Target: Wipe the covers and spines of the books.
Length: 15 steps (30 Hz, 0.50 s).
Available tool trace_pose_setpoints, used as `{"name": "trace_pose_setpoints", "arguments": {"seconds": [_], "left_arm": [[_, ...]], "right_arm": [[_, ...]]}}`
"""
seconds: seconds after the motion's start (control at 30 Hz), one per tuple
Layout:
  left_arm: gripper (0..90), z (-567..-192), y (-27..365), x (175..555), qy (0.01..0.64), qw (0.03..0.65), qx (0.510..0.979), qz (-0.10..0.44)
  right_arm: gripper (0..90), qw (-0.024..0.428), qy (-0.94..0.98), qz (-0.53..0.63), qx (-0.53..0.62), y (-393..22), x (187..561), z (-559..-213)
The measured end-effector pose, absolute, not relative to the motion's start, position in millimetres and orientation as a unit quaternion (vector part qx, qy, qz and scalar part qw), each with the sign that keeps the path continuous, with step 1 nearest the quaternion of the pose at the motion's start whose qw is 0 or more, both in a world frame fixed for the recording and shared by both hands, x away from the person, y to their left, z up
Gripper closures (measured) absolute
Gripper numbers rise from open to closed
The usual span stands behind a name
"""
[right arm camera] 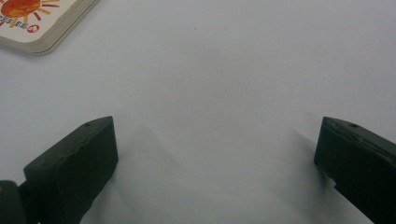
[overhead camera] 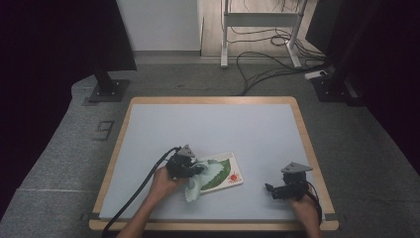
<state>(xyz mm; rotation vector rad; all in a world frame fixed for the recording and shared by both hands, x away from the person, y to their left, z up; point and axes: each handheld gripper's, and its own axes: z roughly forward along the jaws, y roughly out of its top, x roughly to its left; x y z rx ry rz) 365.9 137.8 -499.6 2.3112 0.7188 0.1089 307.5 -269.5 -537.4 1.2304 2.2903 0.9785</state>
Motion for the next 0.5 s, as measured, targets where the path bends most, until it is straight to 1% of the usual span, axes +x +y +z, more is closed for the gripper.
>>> {"name": "trace_pose_setpoints", "arguments": {"seconds": [0.2, 0.5], "left_arm": [[77.2, -499, 149, 358, 0.284, 0.35, 0.891, 0.049], [77.1, -500, 152, 339, 0.281, 0.355, 0.89, 0.049]], "right_arm": [[0.0, 0.181, 0.811, 0.346, 0.436, -269, 307, -537], [0.0, 0.181, 0.811, 0.346, 0.436, -269, 307, -537]]}}
